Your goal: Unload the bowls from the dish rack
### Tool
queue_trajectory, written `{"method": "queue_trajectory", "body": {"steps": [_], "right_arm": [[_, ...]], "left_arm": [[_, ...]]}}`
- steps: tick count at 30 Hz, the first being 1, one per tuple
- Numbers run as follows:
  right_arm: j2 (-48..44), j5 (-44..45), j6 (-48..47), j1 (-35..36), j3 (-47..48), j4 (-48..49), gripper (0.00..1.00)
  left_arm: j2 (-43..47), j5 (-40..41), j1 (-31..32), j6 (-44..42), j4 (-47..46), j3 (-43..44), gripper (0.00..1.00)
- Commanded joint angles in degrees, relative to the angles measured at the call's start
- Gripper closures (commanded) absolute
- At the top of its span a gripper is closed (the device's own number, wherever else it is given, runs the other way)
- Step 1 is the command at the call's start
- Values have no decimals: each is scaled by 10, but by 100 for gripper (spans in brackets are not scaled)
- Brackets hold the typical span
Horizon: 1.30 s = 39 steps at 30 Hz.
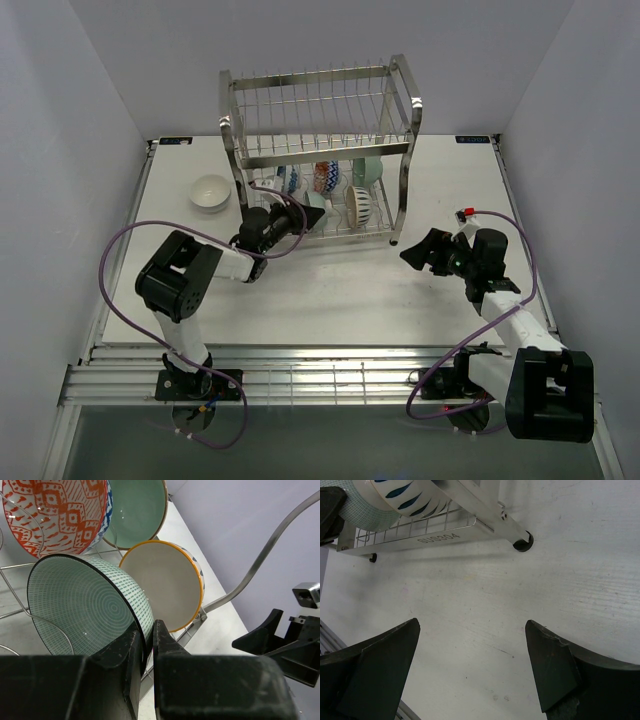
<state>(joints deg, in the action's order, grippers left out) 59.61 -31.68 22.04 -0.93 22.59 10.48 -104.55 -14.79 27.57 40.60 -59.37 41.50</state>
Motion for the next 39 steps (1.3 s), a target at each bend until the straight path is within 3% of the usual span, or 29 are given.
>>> {"method": "queue_trajectory", "body": {"steps": [1, 21, 27, 39], "right_arm": [[6, -5, -6, 5, -4, 16, 8], [11, -3, -9, 5, -3, 16, 8], [9, -4, -9, 5, -4, 16, 8], [7, -6, -9, 4, -4, 17, 8]], "left_arm": [[5, -22, -16, 39, -108, -10, 100], [-54, -124, -36, 129, -222, 9, 100], [-43, -164, -38, 127, -202, 17, 100], [-64, -206, -49, 219, -268, 29, 100]]}}
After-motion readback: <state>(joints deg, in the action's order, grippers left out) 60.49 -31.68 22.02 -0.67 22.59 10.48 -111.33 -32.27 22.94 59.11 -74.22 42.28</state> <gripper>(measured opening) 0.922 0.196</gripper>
